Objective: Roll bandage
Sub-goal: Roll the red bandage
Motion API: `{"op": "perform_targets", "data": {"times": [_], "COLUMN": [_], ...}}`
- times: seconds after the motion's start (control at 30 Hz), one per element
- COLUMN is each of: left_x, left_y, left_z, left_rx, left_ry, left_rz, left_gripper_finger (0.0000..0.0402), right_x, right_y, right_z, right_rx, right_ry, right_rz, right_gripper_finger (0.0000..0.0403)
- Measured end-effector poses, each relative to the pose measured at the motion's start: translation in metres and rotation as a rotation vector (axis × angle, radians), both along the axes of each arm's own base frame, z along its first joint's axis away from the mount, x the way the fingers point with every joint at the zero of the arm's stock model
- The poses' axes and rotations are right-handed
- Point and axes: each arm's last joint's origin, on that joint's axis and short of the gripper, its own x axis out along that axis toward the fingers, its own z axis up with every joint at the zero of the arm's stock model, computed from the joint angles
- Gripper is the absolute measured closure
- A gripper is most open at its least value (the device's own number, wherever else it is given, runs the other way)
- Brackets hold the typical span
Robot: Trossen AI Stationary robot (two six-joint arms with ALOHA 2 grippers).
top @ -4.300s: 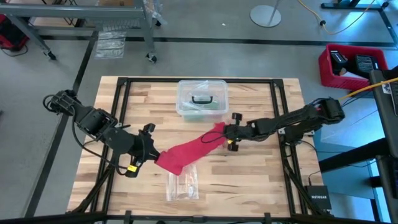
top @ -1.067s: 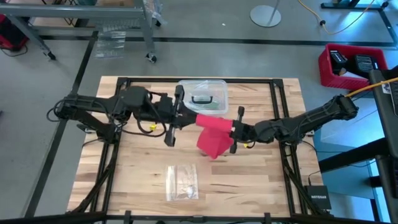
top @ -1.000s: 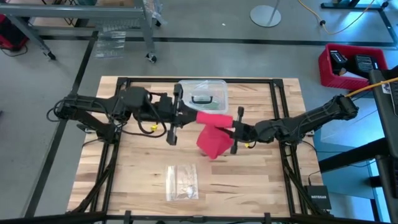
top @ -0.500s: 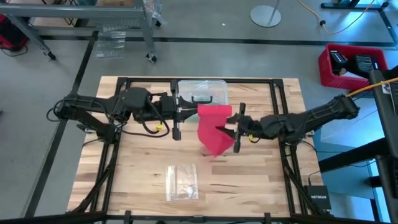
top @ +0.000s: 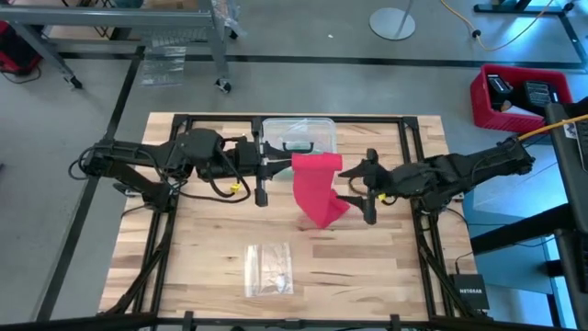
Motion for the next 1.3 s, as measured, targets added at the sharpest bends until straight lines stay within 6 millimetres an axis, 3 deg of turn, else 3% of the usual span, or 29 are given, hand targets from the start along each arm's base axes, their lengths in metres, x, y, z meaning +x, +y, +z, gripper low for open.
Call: {"op": "perform_targets", "data": {"times": [0.13,0.23,0.37,0.6,0.7,0.87,0.9,1.3], "left_x": [0.000,0.000,0.000,0.000,0.000,0.000,0.000,-0.002], "left_y": [0.000,0.000,0.000,0.000,0.000,0.000,0.000,0.023], "left_z": [0.000,0.000,0.000,0.001,0.002,0.003,0.003,0.010], "left_rx": [-0.006,-0.008,-0.011,-0.016,-0.016,-0.003,0.001,0.098], "left_ry": [-0.004,-0.003,-0.005,-0.016,-0.018,-0.030,-0.031,-0.073], "left_rz": [-0.001,-0.001,-0.002,-0.002,-0.002,0.000,0.000,0.123], "left_gripper_finger": [0.0389,0.0389,0.0389,0.0389,0.0389,0.0389,0.0389,0.0389], "right_x": [0.005,0.017,0.027,0.047,0.051,0.051,0.051,0.038], "right_y": [0.000,0.005,0.009,0.005,0.004,0.004,0.006,0.044], "right_z": [-0.031,-0.046,-0.057,-0.068,-0.069,-0.070,-0.070,-0.070], "right_rx": [-0.024,-0.020,-0.036,-0.106,-0.120,-0.159,-0.176,-0.140], "right_ry": [0.026,-0.114,-0.270,-0.288,-0.304,-0.291,-0.289,-0.302], "right_rz": [-0.025,0.033,0.054,0.032,0.059,0.091,0.103,0.240], "right_gripper_finger": [0.0121,0.0128,0.0134,0.0141,0.0187,0.0361,0.0381,0.0398]}}
